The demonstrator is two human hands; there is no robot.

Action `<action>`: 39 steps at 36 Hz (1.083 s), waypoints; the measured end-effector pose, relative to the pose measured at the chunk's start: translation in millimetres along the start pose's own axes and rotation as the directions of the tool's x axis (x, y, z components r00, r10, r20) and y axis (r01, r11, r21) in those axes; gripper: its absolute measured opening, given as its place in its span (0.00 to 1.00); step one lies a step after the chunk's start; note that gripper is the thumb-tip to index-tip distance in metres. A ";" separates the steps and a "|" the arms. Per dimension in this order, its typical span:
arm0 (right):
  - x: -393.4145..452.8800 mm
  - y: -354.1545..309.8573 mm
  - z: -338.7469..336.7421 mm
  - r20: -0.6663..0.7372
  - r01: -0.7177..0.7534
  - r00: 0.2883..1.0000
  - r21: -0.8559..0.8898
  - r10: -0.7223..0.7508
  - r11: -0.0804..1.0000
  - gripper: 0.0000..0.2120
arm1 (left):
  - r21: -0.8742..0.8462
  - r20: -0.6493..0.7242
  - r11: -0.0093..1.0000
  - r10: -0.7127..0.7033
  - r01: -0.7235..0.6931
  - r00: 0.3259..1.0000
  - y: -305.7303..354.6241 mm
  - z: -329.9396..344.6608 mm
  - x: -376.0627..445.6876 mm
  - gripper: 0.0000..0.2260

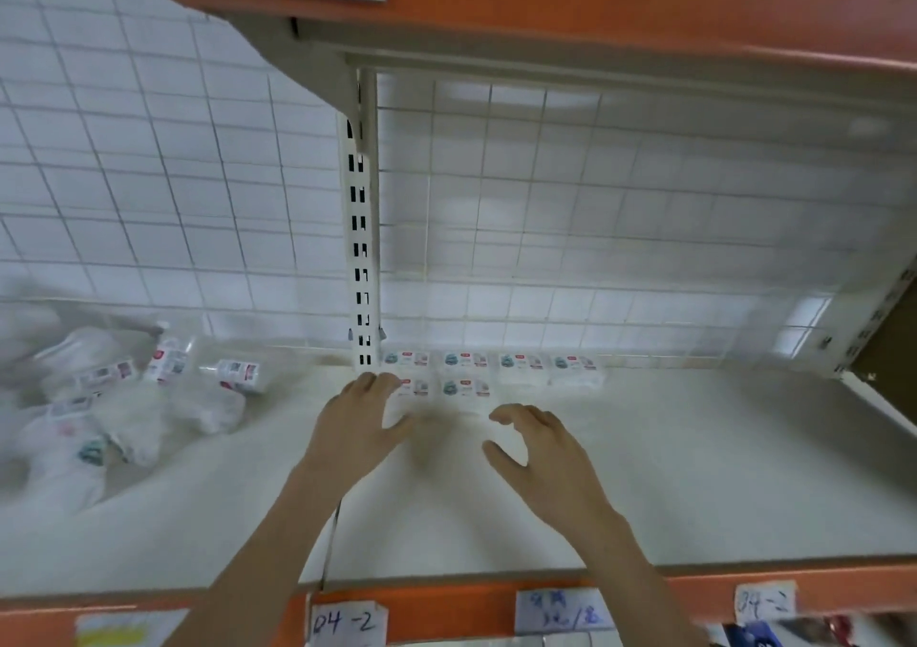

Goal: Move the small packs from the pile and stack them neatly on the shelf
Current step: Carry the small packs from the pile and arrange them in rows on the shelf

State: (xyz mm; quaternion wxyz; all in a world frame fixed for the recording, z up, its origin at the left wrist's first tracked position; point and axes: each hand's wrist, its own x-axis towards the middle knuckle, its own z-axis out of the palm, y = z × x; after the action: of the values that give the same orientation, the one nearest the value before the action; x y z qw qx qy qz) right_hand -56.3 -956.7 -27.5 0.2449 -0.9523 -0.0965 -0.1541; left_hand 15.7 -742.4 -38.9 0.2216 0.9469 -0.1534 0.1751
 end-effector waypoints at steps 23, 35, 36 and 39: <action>-201.3 -80.1 38.7 0.259 0.290 0.900 0.240 -0.349 0.926 0.23 | 0.041 -0.104 0.946 -0.315 0.320 0.943 10.0 -52.1 -311.7 0.19; -244.9 -158.3 73.2 0.408 0.366 0.757 0.383 -0.510 0.848 0.16 | 0.143 -0.157 0.778 -0.592 0.612 0.790 0.1 -115.1 -447.0 0.14; -245.6 -168.1 76.3 0.400 0.373 0.748 0.407 -0.530 0.834 0.17 | 0.139 -0.171 0.766 -0.605 0.627 0.777 -3.6 -122.2 -454.6 0.15; -245.6 -199.5 86.6 0.408 0.413 0.704 0.430 -0.581 0.803 0.16 | 0.147 -0.205 0.731 -0.637 0.666 0.743 -17.9 -143.4 -473.8 0.15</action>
State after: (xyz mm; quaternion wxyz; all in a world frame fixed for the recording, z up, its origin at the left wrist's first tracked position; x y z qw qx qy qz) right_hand -316.0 -768.5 -96.1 0.3025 -0.8440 -0.4380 0.0659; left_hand -438.0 -558.4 -114.2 0.1774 0.9434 0.2245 0.1677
